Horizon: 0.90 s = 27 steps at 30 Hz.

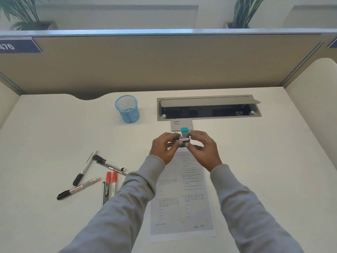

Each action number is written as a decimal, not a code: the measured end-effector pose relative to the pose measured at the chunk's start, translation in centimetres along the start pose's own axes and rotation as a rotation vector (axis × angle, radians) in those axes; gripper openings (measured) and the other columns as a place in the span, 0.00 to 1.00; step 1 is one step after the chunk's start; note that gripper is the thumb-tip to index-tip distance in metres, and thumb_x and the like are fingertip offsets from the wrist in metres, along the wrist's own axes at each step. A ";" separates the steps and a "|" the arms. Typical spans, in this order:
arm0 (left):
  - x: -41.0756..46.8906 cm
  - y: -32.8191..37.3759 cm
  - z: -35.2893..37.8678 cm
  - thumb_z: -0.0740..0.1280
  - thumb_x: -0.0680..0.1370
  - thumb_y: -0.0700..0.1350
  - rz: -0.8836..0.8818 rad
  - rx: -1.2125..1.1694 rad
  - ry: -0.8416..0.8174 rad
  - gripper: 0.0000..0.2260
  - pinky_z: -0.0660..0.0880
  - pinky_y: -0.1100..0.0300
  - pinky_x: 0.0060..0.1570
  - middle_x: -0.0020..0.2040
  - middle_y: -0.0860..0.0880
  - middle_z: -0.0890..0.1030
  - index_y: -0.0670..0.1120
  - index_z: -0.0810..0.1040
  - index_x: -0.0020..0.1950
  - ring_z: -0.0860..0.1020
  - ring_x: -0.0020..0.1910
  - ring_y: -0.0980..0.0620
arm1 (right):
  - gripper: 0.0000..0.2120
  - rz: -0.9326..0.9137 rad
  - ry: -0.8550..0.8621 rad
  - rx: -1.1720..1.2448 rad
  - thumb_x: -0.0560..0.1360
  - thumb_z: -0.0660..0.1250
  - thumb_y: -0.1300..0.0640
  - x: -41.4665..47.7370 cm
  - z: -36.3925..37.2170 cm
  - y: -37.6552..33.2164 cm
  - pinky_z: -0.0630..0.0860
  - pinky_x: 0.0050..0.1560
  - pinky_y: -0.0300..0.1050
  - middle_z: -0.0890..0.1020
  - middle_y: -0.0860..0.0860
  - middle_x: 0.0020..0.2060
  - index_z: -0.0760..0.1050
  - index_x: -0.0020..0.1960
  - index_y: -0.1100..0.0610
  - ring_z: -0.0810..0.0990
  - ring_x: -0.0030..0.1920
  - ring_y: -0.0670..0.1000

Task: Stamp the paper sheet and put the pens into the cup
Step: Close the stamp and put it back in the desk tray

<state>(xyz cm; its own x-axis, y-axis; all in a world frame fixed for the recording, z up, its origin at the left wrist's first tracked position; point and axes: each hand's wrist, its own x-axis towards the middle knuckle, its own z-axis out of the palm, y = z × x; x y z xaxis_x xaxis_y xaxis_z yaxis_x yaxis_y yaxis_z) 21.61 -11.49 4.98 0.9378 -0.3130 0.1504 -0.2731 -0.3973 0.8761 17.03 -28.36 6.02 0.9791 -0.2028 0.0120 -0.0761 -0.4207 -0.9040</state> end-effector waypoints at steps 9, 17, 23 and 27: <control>6.4 -2.0 1.7 0.76 0.73 0.48 -0.466 -0.197 0.160 0.08 0.83 0.49 0.51 0.42 0.46 0.86 0.45 0.85 0.47 0.85 0.43 0.48 | 0.11 0.139 0.129 0.011 0.77 0.73 0.62 6.8 1.9 2.4 0.81 0.51 0.34 0.85 0.49 0.47 0.83 0.59 0.60 0.84 0.45 0.43; 9.3 -2.5 2.7 0.72 0.77 0.48 -0.551 -0.072 0.109 0.11 0.72 0.68 0.55 0.54 0.48 0.86 0.46 0.86 0.56 0.82 0.50 0.54 | 0.11 0.271 0.170 -0.026 0.77 0.73 0.57 10.9 3.4 4.9 0.78 0.56 0.38 0.86 0.49 0.49 0.84 0.59 0.56 0.81 0.46 0.46; 10.1 -2.9 3.2 0.68 0.79 0.47 -0.585 -0.036 0.080 0.13 0.69 0.65 0.63 0.59 0.45 0.84 0.45 0.83 0.61 0.79 0.62 0.46 | 0.13 0.282 0.175 -0.089 0.78 0.71 0.57 12.0 4.0 5.5 0.74 0.54 0.36 0.86 0.56 0.56 0.83 0.61 0.60 0.81 0.50 0.48; 10.2 -3.0 3.3 0.69 0.79 0.47 -0.595 -0.045 0.073 0.13 0.72 0.60 0.65 0.59 0.44 0.84 0.44 0.83 0.61 0.79 0.62 0.46 | 0.13 0.277 0.189 -0.120 0.80 0.69 0.58 12.0 4.4 5.5 0.73 0.56 0.37 0.85 0.57 0.58 0.82 0.63 0.61 0.83 0.55 0.53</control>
<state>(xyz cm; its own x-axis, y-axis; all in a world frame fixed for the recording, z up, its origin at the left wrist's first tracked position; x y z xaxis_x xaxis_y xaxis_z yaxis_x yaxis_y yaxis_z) 31.28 -16.36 2.41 0.9395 0.0123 -0.3422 0.3111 -0.4484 0.8379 29.22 -29.20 -0.74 0.8669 -0.4792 -0.1374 -0.3664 -0.4255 -0.8275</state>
